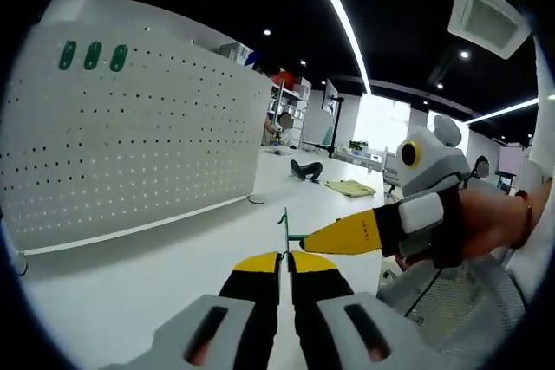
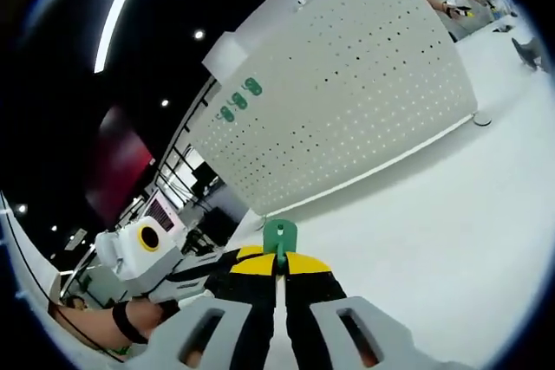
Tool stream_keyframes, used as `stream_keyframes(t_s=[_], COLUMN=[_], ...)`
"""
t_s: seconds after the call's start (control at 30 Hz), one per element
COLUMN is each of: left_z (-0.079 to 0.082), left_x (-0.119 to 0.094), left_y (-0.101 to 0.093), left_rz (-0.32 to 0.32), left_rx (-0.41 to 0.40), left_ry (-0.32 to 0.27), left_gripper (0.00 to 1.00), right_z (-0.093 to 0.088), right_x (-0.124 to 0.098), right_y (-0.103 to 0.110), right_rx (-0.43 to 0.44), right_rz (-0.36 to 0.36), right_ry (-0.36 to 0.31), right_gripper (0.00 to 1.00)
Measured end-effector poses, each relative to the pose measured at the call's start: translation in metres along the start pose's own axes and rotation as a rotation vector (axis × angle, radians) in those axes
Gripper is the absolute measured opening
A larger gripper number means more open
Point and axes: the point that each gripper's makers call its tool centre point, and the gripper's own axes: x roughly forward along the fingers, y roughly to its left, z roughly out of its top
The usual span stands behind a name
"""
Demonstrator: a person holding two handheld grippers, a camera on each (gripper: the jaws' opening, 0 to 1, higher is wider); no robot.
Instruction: Insert the hook assembly into the mounting plate slot until the hook locks in place.
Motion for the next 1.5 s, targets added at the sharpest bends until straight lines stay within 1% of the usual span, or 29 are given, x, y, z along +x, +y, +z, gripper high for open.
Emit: stream_keyframes(t_s=[0.13,0.27,0.33,0.43,0.5,0.63,0.8,0.97,1.17,1.3,1.37,1.43,1.5], left_z=[0.003,0.005,0.006,0.008,0.006,0.007,0.007,0.012,0.014,0.017,0.019,0.02,0.022], left_x=[-0.001,-0.001,-0.002,-0.004,-0.004,-0.009,-0.017,-0.027,-0.038,-0.046,-0.051,-0.055,-0.059], left_y=[0.0,0.002,0.002,0.002,0.003,0.002,0.004,0.006,0.009,0.01,0.013,0.014,0.016], left_rz=[0.001,0.005,0.004,0.013,0.013,0.016,0.023,0.044,0.072,0.09,0.112,0.121,0.137], left_rx=[0.021,0.014,-0.002,0.0,0.0,0.006,0.007,0.002,0.007,0.017,0.023,0.019,0.024], left_ry=[-0.008,-0.012,-0.014,-0.024,-0.017,-0.017,-0.024,-0.045,-0.053,-0.064,-0.071,-0.078,-0.083], left_gripper=[0.04,0.05,0.05,0.05,0.06,0.09,0.1,0.11,0.13,0.16,0.16,0.17,0.18], right_z=[0.001,0.004,0.004,0.005,0.004,0.007,0.01,0.014,0.021,0.025,0.026,0.029,0.034], right_x=[0.0,0.0,0.001,0.001,0.002,0.004,0.007,0.01,0.012,0.014,0.016,0.017,0.017], right_y=[0.0,0.004,0.004,0.006,0.008,0.011,0.018,0.02,0.026,0.027,0.028,0.029,0.032], right_rx=[-0.006,-0.014,-0.025,-0.023,-0.044,-0.059,-0.085,-0.121,-0.122,-0.142,-0.141,-0.144,-0.165], right_rz=[0.003,-0.005,-0.007,-0.004,-0.004,0.003,0.017,0.015,0.032,0.016,0.022,0.023,0.02], right_ry=[-0.009,-0.02,-0.017,-0.021,-0.015,-0.02,-0.018,-0.019,-0.032,-0.035,-0.035,-0.042,-0.053], right_gripper=[0.01,0.01,0.01,0.01,0.01,0.01,0.01,0.01,0.01,0.01,0.01,0.01,0.01])
